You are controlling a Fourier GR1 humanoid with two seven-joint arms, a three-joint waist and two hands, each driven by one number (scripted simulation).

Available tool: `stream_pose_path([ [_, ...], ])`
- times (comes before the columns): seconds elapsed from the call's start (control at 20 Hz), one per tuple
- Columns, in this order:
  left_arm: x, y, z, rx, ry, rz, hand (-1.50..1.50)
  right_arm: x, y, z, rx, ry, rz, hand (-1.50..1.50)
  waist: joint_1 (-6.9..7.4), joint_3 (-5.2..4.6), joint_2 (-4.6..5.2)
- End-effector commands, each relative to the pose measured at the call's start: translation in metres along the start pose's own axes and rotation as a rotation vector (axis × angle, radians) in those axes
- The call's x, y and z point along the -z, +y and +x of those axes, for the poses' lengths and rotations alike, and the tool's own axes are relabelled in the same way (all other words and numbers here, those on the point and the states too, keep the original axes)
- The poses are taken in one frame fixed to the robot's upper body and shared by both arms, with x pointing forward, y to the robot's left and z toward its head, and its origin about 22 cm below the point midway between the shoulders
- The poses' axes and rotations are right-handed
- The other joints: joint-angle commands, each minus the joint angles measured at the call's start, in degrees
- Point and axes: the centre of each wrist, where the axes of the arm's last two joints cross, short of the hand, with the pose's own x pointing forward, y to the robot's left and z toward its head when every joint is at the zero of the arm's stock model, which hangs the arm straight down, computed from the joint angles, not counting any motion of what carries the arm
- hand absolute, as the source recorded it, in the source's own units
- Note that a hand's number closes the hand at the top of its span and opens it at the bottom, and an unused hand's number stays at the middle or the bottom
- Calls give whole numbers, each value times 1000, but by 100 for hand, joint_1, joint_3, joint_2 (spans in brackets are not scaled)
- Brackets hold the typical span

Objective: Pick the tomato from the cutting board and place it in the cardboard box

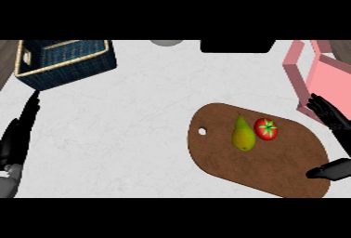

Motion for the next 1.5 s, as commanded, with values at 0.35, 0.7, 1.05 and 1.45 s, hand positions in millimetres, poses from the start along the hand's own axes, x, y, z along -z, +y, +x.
stream_pose_path([
  [0.35,9,1,11,26,11,-11,0,50,-58,51,-466,136,341,-150,74,-14,-21],
  [0.7,2,-8,1,-3,10,15,0,102,-25,63,-616,297,561,-150,38,-22,-25],
  [1.05,11,0,1,-4,26,-12,0,132,-7,56,-628,350,629,-150,-38,-18,-27],
  [1.45,15,21,-9,2,29,15,0,156,24,53,-644,339,653,-150,-41,-18,-32],
])
